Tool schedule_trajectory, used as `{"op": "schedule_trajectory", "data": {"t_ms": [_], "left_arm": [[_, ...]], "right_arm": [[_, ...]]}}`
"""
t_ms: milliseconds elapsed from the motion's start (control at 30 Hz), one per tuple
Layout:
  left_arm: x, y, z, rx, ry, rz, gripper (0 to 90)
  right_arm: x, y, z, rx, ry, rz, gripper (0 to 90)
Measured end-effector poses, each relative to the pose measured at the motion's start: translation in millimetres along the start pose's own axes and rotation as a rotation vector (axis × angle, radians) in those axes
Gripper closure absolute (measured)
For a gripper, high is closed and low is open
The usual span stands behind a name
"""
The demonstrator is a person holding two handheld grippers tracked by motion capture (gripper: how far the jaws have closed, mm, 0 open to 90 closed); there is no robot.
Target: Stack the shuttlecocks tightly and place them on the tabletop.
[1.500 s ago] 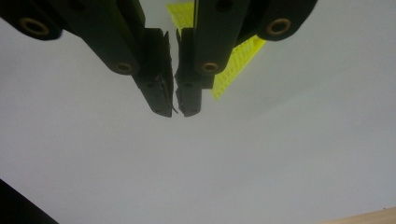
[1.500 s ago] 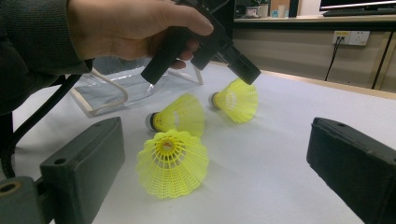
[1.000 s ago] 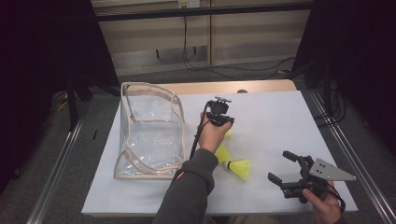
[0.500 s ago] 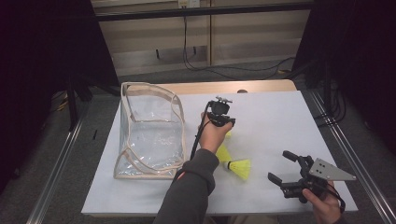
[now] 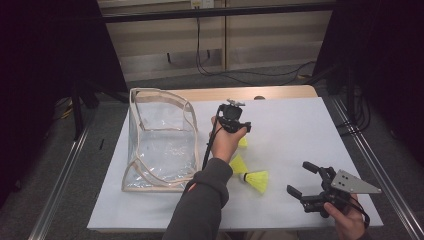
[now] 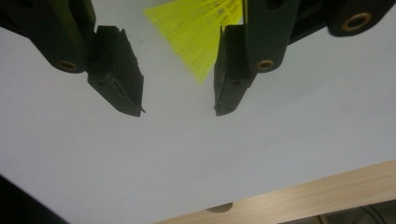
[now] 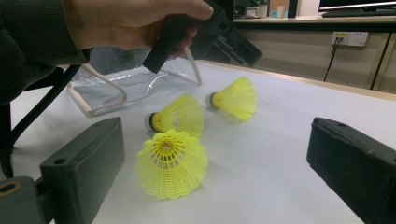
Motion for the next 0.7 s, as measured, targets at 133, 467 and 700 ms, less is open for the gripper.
{"op": "schedule_trajectory", "data": {"t_ms": [133,467,700], "left_arm": [[0.0,-6.8,-8.0,0.015,0.009,0.003,50.6],[-4.1,-13.6,-15.9,0.040,-0.015,0.010,52.9],[2.4,-14.5,-19.3,0.040,-0.012,0.024,56.9]], "right_arm": [[0.0,-0.4,-0.1,0.000,0.001,0.003,3.8],[-0.5,0.3,-0.2,-0.001,0.002,0.001,3.8],[-0.8,0.5,0.0,-0.005,0.002,0.001,3.8]]}}
Point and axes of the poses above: each handheld gripper's, and its own axes: y roughly backward along the jaws, z roughly out of its top, x roughly to its left, the point moved 7 cm from there along -y, roughly forward along the jaws, and after that the axes turned 11 degrees about z, right-handed, at the moved point
